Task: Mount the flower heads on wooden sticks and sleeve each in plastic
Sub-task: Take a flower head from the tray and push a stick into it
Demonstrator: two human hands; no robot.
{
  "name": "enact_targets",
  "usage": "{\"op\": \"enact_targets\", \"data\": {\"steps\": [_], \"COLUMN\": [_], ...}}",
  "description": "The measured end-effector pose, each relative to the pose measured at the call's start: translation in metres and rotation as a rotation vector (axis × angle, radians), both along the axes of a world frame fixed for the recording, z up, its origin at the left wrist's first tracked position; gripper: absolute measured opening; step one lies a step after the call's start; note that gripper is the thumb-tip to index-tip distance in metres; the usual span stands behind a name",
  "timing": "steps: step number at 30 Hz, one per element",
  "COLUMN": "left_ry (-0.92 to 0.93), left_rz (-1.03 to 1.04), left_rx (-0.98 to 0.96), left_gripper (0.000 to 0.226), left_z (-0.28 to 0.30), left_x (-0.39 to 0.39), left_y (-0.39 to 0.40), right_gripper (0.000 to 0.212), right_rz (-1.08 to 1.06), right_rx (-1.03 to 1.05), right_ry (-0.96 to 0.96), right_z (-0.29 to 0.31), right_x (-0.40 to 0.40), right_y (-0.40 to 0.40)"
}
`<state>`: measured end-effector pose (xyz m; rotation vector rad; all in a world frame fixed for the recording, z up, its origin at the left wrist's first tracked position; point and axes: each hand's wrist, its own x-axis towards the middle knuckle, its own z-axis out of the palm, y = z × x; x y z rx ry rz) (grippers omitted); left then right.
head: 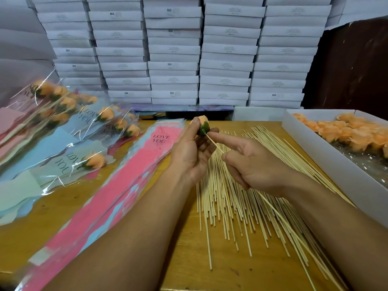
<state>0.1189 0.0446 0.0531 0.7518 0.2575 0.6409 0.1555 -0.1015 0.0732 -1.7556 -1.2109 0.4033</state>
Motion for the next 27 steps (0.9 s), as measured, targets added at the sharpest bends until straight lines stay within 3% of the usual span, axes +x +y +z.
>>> {"op": "enact_targets", "data": {"steps": [18,22,27], "left_ry": [-0.016,0.019,0.116], "left_rz": [0.012,0.193,0.397], "left_rx": [0.045,0.234,0.491], "left_gripper": [0.021,0.007,0.007], "left_z": [-0.003,-0.006,-0.012], "left_x": [0.0,0.002,0.006], "left_y": [0.0,-0.001,0.001], "right_gripper": [0.062,0.061,0.058], "right_rz": [-0.003,0.002,-0.016], "right_rx": [-0.007,-0.019,-0.019], "right_ry": [-0.008,-0.013,-0.034], "right_z": [-0.002,-0.005,-0.008], "right_x": [0.003,0.006,0.007], "right_y": [0.0,0.0,0.001]}}
